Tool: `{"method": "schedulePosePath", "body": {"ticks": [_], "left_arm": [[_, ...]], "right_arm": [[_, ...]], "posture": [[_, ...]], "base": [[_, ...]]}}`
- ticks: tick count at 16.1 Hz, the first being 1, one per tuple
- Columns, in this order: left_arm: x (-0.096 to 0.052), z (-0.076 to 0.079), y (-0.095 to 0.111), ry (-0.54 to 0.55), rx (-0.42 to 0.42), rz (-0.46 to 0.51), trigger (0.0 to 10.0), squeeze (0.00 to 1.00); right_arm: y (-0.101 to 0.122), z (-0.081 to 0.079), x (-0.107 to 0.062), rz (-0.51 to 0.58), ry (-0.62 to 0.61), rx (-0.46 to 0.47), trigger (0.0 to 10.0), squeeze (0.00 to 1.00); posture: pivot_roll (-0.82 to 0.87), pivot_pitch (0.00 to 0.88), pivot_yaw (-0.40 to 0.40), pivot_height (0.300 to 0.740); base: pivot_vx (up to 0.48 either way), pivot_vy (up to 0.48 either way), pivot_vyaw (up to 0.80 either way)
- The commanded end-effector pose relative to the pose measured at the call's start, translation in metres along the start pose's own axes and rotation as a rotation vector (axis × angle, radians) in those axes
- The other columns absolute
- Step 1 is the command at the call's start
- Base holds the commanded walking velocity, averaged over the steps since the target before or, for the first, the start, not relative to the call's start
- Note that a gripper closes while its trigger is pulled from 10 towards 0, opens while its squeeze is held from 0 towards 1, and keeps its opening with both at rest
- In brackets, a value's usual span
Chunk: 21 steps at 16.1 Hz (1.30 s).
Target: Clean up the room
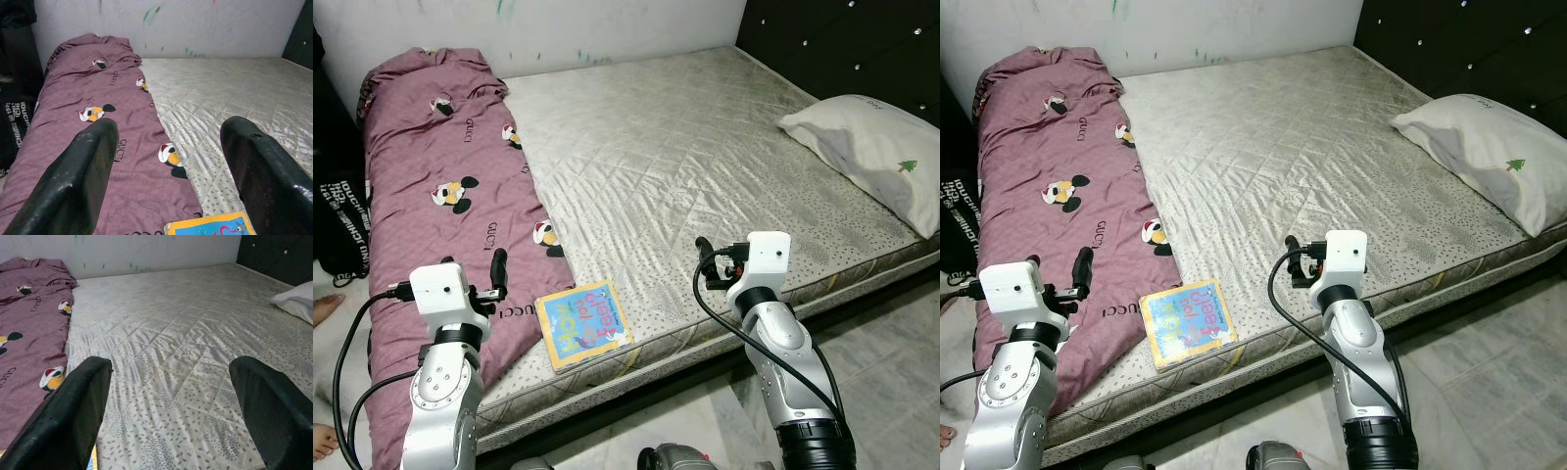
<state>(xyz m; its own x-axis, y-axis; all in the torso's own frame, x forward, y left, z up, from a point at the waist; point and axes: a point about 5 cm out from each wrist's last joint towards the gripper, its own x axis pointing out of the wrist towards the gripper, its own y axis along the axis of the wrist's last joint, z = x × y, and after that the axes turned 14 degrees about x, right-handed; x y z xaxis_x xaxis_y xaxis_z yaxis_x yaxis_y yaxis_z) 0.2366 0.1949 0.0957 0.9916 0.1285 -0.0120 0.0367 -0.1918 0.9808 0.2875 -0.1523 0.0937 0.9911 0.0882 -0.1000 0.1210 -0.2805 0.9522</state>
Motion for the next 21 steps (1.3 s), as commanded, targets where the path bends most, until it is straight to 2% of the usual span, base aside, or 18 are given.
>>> {"method": "schedulePosePath", "body": {"ticks": [1, 7, 14, 21], "left_arm": [[0.001, 0.001, 0.000, -0.015, 0.013, 0.004, 10.0, 0.00], [0.002, -0.001, 0.002, 0.001, 0.026, 0.001, 10.0, 0.00], [0.004, -0.004, 0.001, 0.034, 0.015, -0.011, 10.0, 0.00], [0.015, -0.024, 0.000, 0.128, 0.014, -0.030, 10.0, 0.00]], "right_arm": [[0.005, -0.002, 0.001, 0.018, 0.014, -0.009, 10.0, 0.00], [0.006, -0.004, 0.003, 0.012, 0.023, -0.006, 10.0, 0.00], [0.005, -0.005, 0.007, -0.009, 0.036, -0.037, 10.0, 0.00], [0.005, -0.003, 0.008, -0.024, 0.045, -0.055, 10.0, 0.00]], "posture": [[-0.02, 0.040, -0.020, 0.706], [-0.02, 0.053, -0.017, 0.661], [-0.02, 0.054, -0.028, 0.661], [-0.03, 0.055, -0.046, 0.651]], "base": [[0.000, 0.000, 0.00], [0.000, 0.000, 0.00], [0.000, 0.000, 0.00], [0.000, 0.000, 0.00]]}}
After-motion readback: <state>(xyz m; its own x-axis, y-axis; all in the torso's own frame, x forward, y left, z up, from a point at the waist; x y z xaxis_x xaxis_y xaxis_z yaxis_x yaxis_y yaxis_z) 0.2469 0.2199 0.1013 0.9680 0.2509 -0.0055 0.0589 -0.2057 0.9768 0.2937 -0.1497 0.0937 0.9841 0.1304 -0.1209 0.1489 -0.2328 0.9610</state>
